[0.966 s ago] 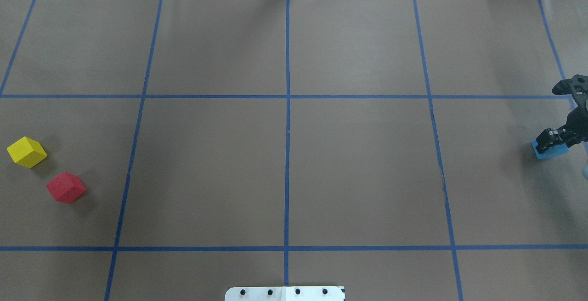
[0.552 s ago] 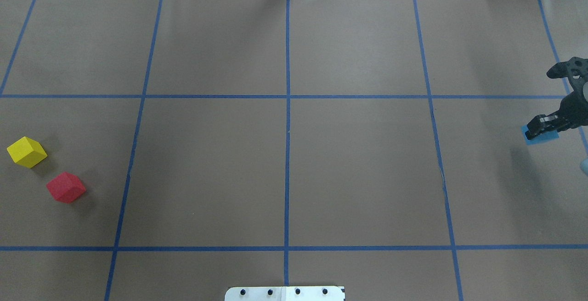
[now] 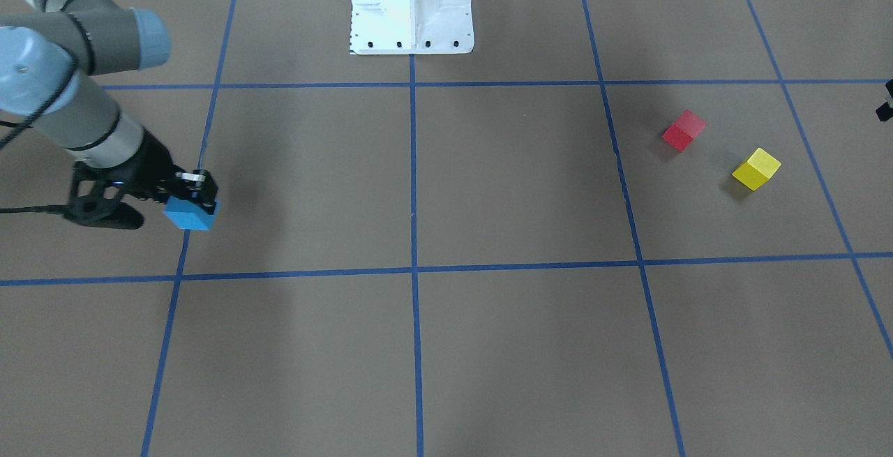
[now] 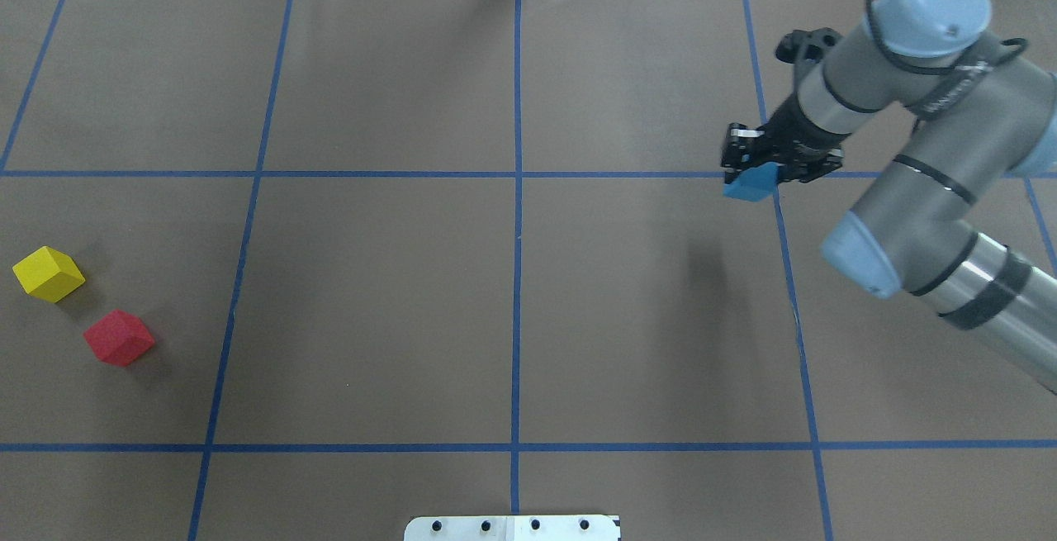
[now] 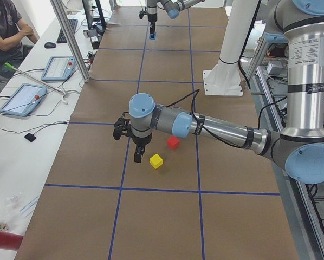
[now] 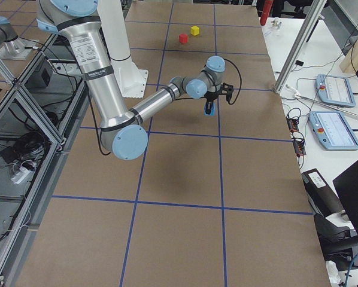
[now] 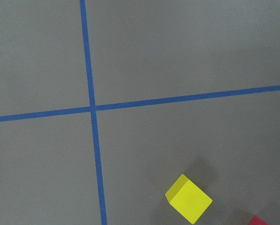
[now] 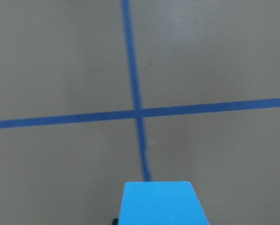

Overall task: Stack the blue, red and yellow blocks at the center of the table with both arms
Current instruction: 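Carry the light-blue cube with the right gripper to the table center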

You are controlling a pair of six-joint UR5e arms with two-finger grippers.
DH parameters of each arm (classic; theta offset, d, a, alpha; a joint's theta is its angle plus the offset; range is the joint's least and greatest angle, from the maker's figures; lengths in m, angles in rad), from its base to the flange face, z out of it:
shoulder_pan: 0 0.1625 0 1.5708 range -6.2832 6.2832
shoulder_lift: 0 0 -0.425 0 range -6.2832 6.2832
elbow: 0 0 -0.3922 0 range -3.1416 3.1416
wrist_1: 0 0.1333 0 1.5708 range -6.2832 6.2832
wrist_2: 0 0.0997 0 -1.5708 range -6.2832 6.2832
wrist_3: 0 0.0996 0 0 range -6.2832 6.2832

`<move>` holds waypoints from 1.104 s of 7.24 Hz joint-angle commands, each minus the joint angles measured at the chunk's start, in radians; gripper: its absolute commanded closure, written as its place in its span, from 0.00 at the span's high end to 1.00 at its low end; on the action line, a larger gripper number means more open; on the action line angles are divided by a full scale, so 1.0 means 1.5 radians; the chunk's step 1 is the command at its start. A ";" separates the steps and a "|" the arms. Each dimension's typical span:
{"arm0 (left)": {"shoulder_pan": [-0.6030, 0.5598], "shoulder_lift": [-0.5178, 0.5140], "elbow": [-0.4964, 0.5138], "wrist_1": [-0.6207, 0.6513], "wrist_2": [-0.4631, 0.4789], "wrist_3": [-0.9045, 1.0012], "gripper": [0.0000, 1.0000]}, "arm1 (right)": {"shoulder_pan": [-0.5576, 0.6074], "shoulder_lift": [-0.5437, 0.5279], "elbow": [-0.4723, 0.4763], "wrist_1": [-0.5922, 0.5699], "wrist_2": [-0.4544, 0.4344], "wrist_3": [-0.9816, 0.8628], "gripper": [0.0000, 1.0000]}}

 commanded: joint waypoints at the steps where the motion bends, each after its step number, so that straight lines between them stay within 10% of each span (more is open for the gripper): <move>1: 0.004 -0.005 0.003 0.000 0.000 0.000 1.00 | -0.093 0.187 -0.104 -0.048 -0.062 0.078 0.00; 3: 0.004 -0.009 0.008 0.000 0.000 0.000 1.00 | -0.132 0.321 -0.299 0.024 -0.109 0.077 0.00; 8: 0.004 -0.013 0.018 0.001 0.000 0.000 1.00 | -0.160 0.324 -0.347 0.064 -0.121 0.076 0.00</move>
